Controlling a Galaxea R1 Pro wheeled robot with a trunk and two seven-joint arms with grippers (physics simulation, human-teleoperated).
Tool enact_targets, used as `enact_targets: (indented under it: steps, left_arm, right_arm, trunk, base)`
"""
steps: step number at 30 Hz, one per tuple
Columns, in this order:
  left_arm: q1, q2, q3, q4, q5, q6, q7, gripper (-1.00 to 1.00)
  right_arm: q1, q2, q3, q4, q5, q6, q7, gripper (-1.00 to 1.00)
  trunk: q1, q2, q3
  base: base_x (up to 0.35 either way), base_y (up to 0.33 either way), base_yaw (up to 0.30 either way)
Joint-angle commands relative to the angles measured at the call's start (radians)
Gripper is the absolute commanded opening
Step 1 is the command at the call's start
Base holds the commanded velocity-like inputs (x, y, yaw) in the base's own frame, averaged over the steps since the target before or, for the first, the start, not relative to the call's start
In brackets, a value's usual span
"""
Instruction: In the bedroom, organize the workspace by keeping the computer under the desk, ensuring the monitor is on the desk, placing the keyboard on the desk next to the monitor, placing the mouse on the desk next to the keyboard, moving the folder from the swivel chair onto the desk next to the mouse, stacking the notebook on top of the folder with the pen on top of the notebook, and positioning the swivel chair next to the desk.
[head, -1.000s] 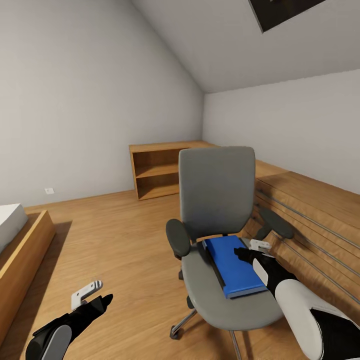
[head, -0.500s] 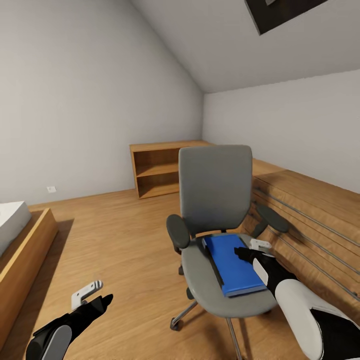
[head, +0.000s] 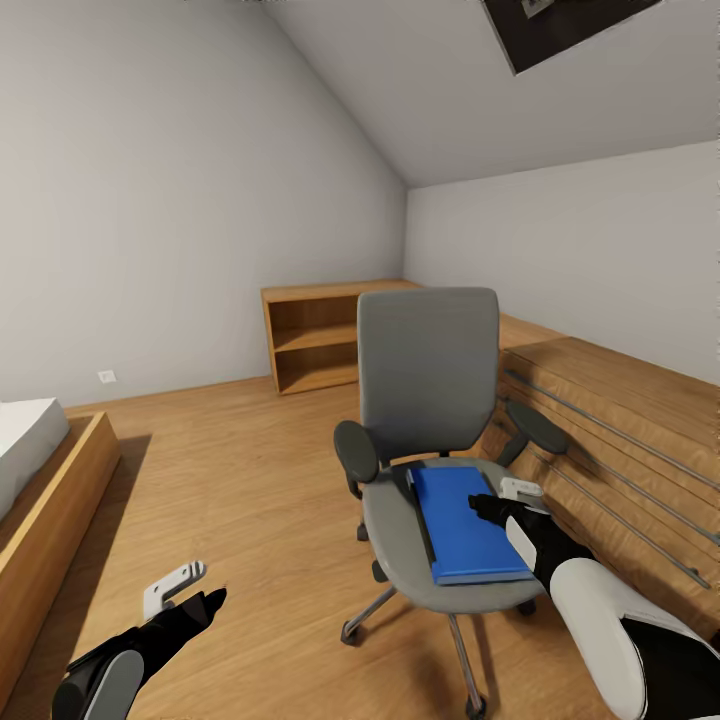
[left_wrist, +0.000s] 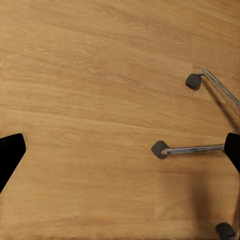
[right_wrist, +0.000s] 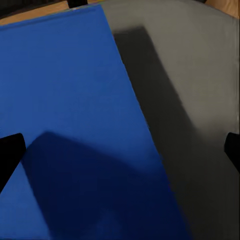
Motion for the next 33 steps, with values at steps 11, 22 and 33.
enact_targets:
  steps: [11, 22, 33]
  left_arm:
    - [-0.001, 0.000, 0.000, -0.001, 0.010, 0.003, 0.009, 1.00]
    - [-0.001, 0.000, 0.000, -0.001, 0.011, 0.004, 0.009, 1.00]
    - [-0.001, 0.000, 0.000, -0.001, 0.011, 0.003, 0.009, 1.00]
  right_arm:
    - [0.000, 0.000, -0.001, 0.026, 0.003, 0.006, -0.001, 1.00]
    - [0.000, 0.000, -0.001, 0.025, 0.003, 0.006, -0.001, 1.00]
    - [0.000, 0.000, -0.001, 0.024, 0.003, 0.006, 0.000, 1.00]
  trunk:
    - [0.000, 0.000, -0.001]
    - [0.000, 0.000, -0.001]
    - [0.000, 0.000, -0.001]
  base:
    - [-0.049, 0.000, 0.000]
    - [-0.126, 0.000, 0.000]
    - [-0.157, 0.000, 0.000]
